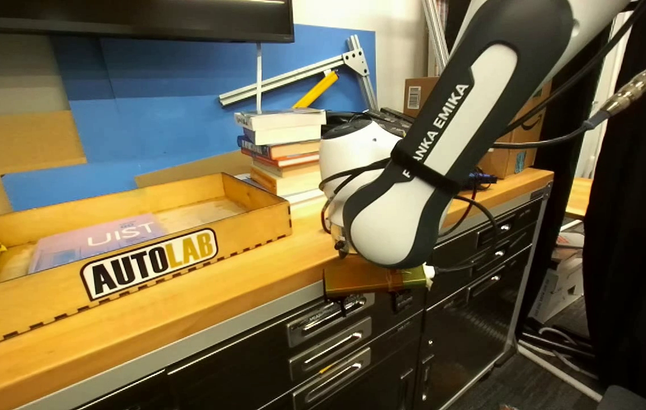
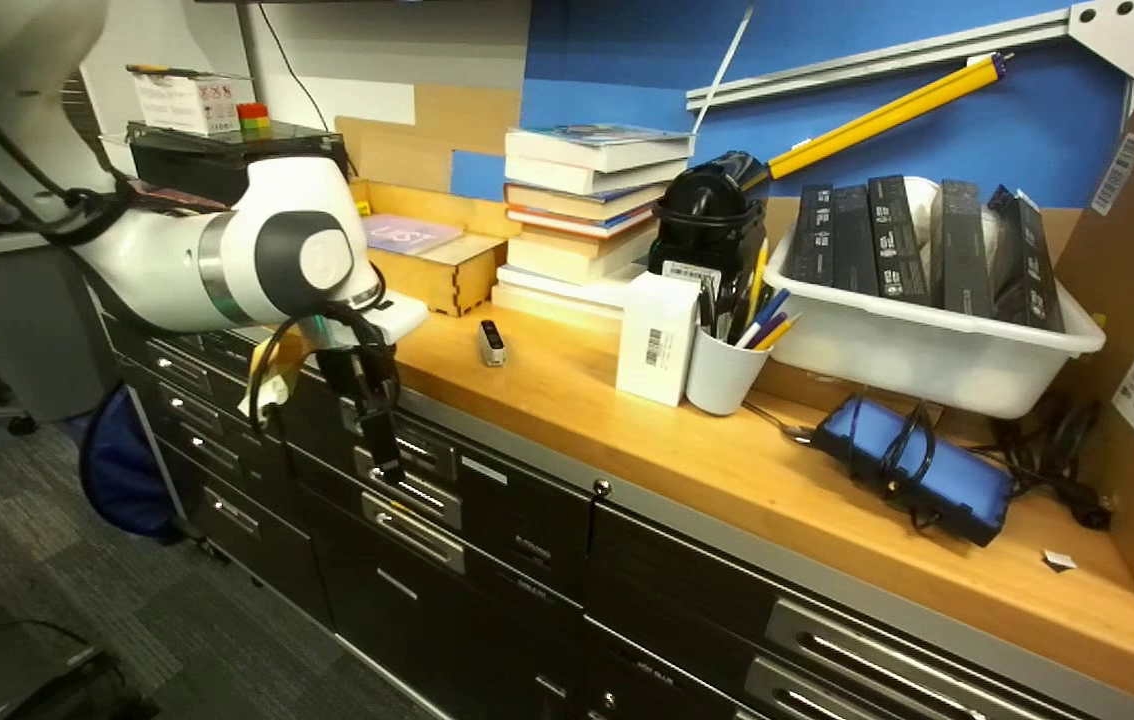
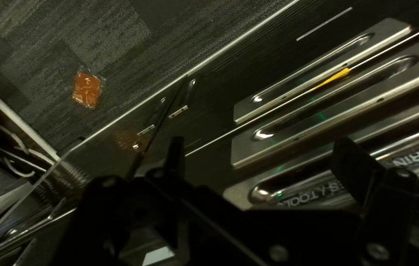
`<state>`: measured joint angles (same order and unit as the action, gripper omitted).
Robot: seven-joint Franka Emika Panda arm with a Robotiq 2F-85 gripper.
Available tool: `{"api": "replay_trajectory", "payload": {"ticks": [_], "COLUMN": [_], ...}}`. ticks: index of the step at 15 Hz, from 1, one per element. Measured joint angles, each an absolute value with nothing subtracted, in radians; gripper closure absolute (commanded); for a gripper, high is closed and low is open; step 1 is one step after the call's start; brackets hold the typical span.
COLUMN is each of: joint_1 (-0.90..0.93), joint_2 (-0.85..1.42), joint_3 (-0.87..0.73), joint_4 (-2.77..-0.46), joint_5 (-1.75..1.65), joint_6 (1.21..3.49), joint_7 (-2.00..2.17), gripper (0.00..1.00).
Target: Put the blue object in the drawer, then close it
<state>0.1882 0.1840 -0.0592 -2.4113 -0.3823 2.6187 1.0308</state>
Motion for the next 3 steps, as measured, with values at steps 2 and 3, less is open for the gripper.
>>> {"api": "replay_trajectory", "payload": {"ticks": [2, 3], "joint_1": [0.188, 0.187], "joint_2": [0.108, 0.079], "joint_3": [-0.036, -0.029], "joint_4": [-2.461, -2.478], "joint_5": [-0.384, -0.383], "joint_6": [2.625, 2.619], "joint_7": [0.969, 0.964], "gripper": [0.0, 0.0]}}
